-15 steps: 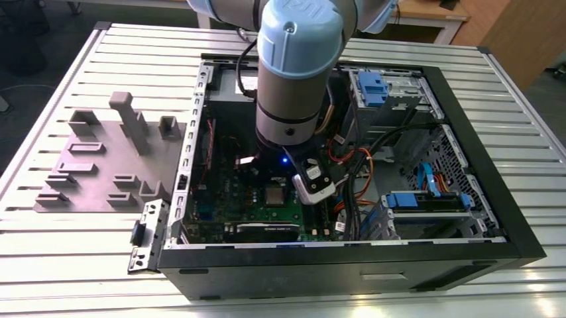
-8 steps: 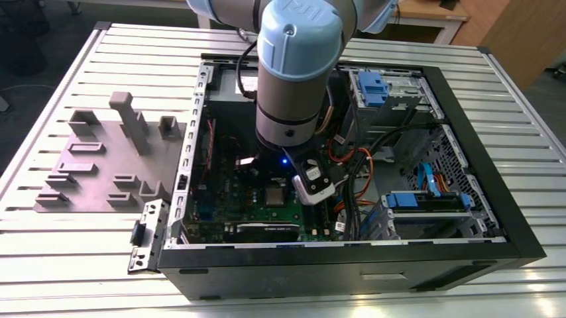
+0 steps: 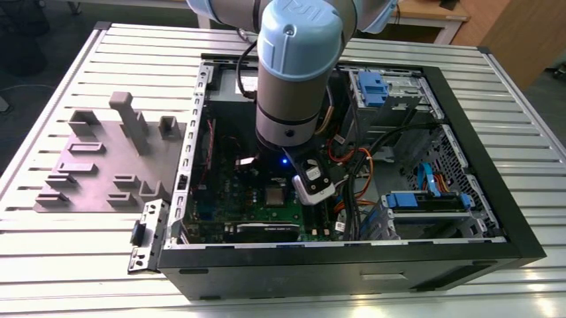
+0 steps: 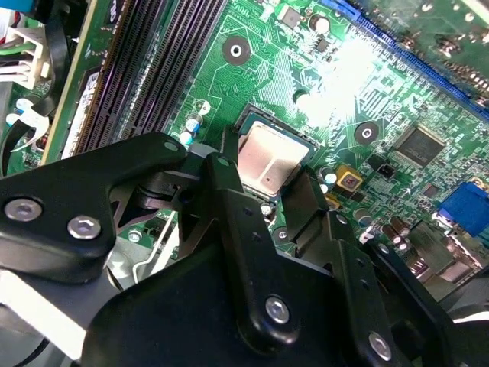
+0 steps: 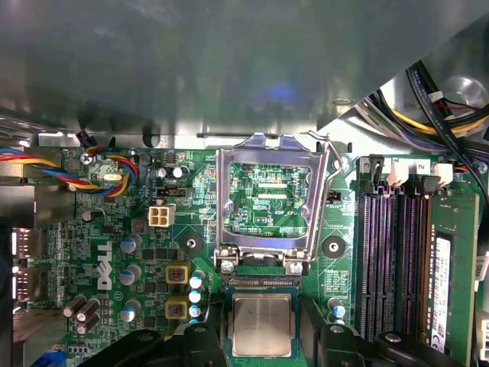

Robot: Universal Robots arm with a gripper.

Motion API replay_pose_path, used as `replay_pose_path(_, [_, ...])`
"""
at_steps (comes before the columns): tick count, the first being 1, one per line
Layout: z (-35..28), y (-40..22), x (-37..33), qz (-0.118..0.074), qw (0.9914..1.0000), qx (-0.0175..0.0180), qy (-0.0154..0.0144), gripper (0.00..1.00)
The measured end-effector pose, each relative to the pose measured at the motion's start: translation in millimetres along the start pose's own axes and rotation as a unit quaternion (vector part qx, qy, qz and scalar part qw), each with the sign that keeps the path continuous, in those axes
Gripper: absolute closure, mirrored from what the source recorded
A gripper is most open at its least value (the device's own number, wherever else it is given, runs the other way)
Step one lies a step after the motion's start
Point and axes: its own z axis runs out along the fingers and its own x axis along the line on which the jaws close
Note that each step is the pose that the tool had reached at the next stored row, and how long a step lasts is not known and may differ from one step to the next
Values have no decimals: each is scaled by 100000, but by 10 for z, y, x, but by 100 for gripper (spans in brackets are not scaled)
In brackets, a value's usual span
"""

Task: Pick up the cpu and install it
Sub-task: 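Place the cpu into insertion slot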

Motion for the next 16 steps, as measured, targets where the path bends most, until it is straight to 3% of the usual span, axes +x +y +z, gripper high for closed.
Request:
replay_pose_path(3, [1, 1, 0, 3, 100000, -20, -2, 52])
replay_pose_path(4, [2, 0, 0, 3, 100000, -17, -5, 46])
replay_pose_path(16, [23, 0, -10, 1, 100000, -46, 4, 46])
